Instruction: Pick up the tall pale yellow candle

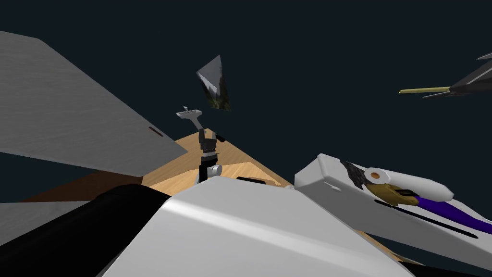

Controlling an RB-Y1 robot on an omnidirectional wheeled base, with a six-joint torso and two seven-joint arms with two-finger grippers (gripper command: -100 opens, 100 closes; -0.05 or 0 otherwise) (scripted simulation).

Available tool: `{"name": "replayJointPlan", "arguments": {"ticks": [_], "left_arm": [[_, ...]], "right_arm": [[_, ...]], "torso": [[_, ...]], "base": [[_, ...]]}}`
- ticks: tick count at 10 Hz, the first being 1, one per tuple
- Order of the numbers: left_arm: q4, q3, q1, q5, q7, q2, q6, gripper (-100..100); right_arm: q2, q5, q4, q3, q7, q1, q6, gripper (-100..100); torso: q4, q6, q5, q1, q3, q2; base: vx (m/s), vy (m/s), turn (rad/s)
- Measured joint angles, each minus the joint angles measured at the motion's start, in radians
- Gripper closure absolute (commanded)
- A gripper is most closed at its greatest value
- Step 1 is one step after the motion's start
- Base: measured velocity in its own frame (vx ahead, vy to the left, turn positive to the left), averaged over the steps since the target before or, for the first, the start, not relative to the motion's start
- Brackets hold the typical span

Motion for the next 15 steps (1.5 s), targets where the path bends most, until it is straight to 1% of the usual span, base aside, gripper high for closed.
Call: {"name": "replayJointPlan", "arguments": {"ticks": [1,2,3,4,5,6,10,11,12,13,14,15], "left_arm": [[0.0,0.0,0.0,0.0,0.0,0.0,0.0,0],[0.0,0.0,0.0,0.0,0.0,0.0,0.0,0],[0.0,0.0,0.0,0.0,0.0,0.0,0.0,0],[0.0,0.0,0.0,0.0,0.0,0.0,0.0,0],[0.0,0.0,0.0,0.0,0.0,0.0,0.0,0],[0.0,0.0,0.0,0.0,0.0,0.0,0.0,0],[0.0,0.0,0.001,0.0,0.0,0.0,0.0,0],[0.0,0.0,0.001,0.0,0.0,0.0,0.0,0],[0.0,0.0,0.001,0.0,0.0,0.0,0.0,0],[0.0,0.0,0.001,0.0,0.0,0.0,0.0,0],[0.0,0.0,0.001,0.0,0.0,0.0,0.0,0],[0.0,0.0,0.001,0.0,0.0,0.0,0.0,0]], "right_arm": [[0.0,0.015,0.002,0.008,-0.015,-0.005,0.003,-100],[-0.009,0.029,0.014,0.019,-0.039,0.0,0.006,-100],[-0.031,0.024,0.048,0.027,-0.059,0.027,0.015,-100],[-0.032,0.04,0.05,0.037,-0.079,0.025,0.022,-100],[-0.042,0.05,0.064,0.047,-0.104,0.036,0.03,-100],[-0.044,0.051,0.066,0.048,-0.11,0.037,0.032,100],[-0.045,0.051,0.066,0.048,-0.108,0.037,0.032,100],[-0.045,0.051,0.066,0.048,-0.108,0.037,0.032,0],[-0.045,0.051,0.066,0.048,-0.108,0.037,0.032,100],[-0.04,0.043,0.061,0.041,-0.095,0.034,0.028,100],[-0.025,0.048,0.032,0.037,-0.084,0.014,0.023,100],[-0.005,0.046,0.004,0.027,-0.064,-0.009,0.011,100]], "torso": [[0.0,0.001,0.0,0.001,-0.001,-0.003],[-0.001,0.0,0.0,0.001,-0.002,-0.003],[0.0,-0.001,0.001,0.001,-0.001,-0.001],[0.0,0.0,0.001,0.002,0.0,-0.001],[0.0,0.0,0.001,0.003,-0.001,-0.002],[-0.001,0.001,0.001,0.003,-0.003,-0.005],[-0.002,0.001,0.0,0.003,-0.006,-0.01],[-0.002,0.001,0.0,0.003,-0.006,-0.01],[-0.002,0.001,0.0,0.003,-0.006,-0.01],[-0.001,0.004,0.0,0.002,-0.006,-0.012],[-0.002,0.005,0.0,0.002,-0.008,-0.016],[-0.003,0.005,0.0,0.003,-0.011,-0.021]], "base": [[-0.115,-0.037,0.226],[-0.177,-0.053,0.363],[-0.154,-0.024,0.195],[-0.139,-0.009,0.254],[-0.064,-0.01,0.065],[-0.011,0.0,-0.011],[-0.001,-0.001,0.001],[0.0,0.0,0.0],[0.068,0.008,-0.208],[0.167,0.019,-0.379],[0.253,0.038,-0.465],[0.186,0.071,-0.187]]}}
